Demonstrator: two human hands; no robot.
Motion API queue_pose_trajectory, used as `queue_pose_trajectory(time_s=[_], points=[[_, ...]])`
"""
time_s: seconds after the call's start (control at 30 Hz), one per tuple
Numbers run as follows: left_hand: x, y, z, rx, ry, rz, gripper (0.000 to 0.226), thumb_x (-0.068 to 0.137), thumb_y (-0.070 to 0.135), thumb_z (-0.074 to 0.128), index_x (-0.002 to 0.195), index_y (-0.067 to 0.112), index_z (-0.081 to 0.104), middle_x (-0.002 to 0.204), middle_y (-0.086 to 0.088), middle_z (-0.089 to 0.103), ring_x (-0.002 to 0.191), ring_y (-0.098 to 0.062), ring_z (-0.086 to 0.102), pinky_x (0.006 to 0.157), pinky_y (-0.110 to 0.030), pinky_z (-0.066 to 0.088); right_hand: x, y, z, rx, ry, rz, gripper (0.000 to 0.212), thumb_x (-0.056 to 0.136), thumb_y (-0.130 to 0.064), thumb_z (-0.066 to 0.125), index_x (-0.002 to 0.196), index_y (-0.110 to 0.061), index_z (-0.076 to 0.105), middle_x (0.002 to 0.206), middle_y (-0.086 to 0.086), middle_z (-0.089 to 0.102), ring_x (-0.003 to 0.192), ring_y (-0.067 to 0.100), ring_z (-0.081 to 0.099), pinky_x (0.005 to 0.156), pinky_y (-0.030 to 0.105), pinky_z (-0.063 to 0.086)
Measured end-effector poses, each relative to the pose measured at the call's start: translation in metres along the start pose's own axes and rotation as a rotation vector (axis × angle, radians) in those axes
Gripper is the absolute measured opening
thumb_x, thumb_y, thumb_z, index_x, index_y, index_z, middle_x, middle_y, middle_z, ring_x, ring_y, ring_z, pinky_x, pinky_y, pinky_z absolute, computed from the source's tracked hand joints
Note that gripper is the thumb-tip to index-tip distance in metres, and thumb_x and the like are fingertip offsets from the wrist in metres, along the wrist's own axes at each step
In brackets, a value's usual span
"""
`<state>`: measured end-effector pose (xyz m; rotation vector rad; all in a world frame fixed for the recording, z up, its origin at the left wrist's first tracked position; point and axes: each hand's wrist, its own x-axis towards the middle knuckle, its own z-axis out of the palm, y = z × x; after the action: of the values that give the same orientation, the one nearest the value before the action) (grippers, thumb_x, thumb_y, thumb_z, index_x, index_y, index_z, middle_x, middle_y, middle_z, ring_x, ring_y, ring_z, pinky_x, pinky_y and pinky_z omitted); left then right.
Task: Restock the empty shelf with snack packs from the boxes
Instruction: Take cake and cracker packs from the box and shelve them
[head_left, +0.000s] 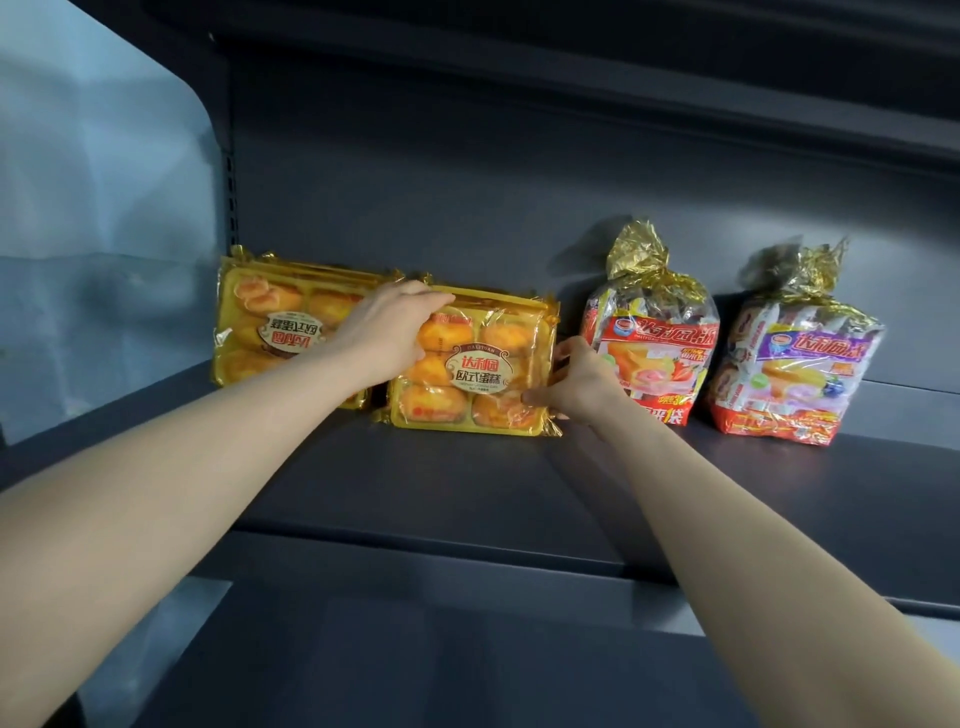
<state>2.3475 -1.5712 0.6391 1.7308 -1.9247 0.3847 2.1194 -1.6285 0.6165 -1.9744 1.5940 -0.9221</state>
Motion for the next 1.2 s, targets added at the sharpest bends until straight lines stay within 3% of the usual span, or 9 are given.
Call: queue_pose_trajectory(time_s=[0.17, 0.27, 0.47, 0.63, 0.87, 1.2], points=[[-0.009, 0.020, 0.001, -0.011, 0.058, 0.024, 0.069, 0.090, 0.011, 0.068, 0.151, 0.024, 0.038, 0.155, 0.001, 0.037, 0.145, -0.022, 0.028, 0.118, -0.037, 0.023, -0.004, 0.011, -0.010, -0.034, 0.030, -0.040, 0.056, 0.078, -0.023, 0.083, 0.121, -0.020, 0.047, 0.102, 0.004, 0.064, 0.087, 0.022, 0.066, 0.071, 0.038, 0.059], [-0.020, 0.039, 0.000, -0.047, 0.090, 0.031, 0.062, 0.092, 0.017, 0.067, 0.149, 0.024, 0.042, 0.152, 0.001, 0.041, 0.141, -0.021, 0.035, 0.114, -0.037, 0.031, -0.023, 0.021, -0.023, -0.176, 0.133, -0.167, 0.044, 0.085, -0.023, 0.075, 0.120, -0.020, 0.049, 0.094, 0.001, 0.063, 0.082, 0.019, 0.062, 0.057, 0.027, 0.042], [-0.057, 0.088, -0.008, -0.129, 0.047, 0.105, 0.050, 0.092, 0.028, 0.067, 0.140, 0.027, 0.052, 0.143, 0.001, 0.051, 0.130, -0.023, 0.049, 0.105, -0.039, 0.041, -0.102, 0.040, -0.053, -0.434, 0.255, -0.224, 0.033, 0.086, -0.030, 0.066, 0.116, -0.020, 0.056, 0.106, 0.010, 0.067, 0.097, 0.035, 0.062, 0.077, 0.039, 0.051], [-0.104, 0.138, -0.016, -0.253, 0.032, 0.228, 0.042, 0.090, 0.026, 0.069, 0.131, 0.025, 0.060, 0.125, 0.000, 0.063, 0.112, -0.023, 0.060, 0.095, -0.040, 0.049, -0.188, 0.059, -0.076, -0.505, 0.305, -0.145, 0.027, 0.087, -0.029, 0.065, 0.112, -0.018, 0.061, 0.109, 0.008, 0.066, 0.098, 0.034, 0.062, 0.078, 0.037, 0.047], [-0.177, 0.210, -0.004, -0.445, -0.005, 0.381, 0.033, 0.089, 0.022, 0.071, 0.121, 0.022, 0.065, 0.110, 0.003, 0.066, 0.090, -0.010, 0.057, 0.077, -0.027, 0.046, -0.306, 0.108, -0.099, -0.604, 0.333, -0.027, 0.025, 0.092, -0.034, 0.062, 0.113, -0.020, 0.061, 0.110, 0.005, 0.063, 0.096, 0.031, 0.062, 0.078, 0.038, 0.050], [-0.307, 0.325, 0.093, -0.653, -0.301, 0.475, 0.023, 0.085, 0.021, 0.072, 0.108, 0.023, 0.070, 0.098, 0.003, 0.067, 0.088, -0.019, 0.062, 0.083, -0.037, 0.051, -0.470, 0.244, -0.113, -0.648, 0.334, 0.234, 0.018, 0.086, -0.029, 0.064, 0.103, -0.022, 0.066, 0.099, 0.006, 0.063, 0.089, 0.036, 0.063, 0.073, 0.041, 0.052]])
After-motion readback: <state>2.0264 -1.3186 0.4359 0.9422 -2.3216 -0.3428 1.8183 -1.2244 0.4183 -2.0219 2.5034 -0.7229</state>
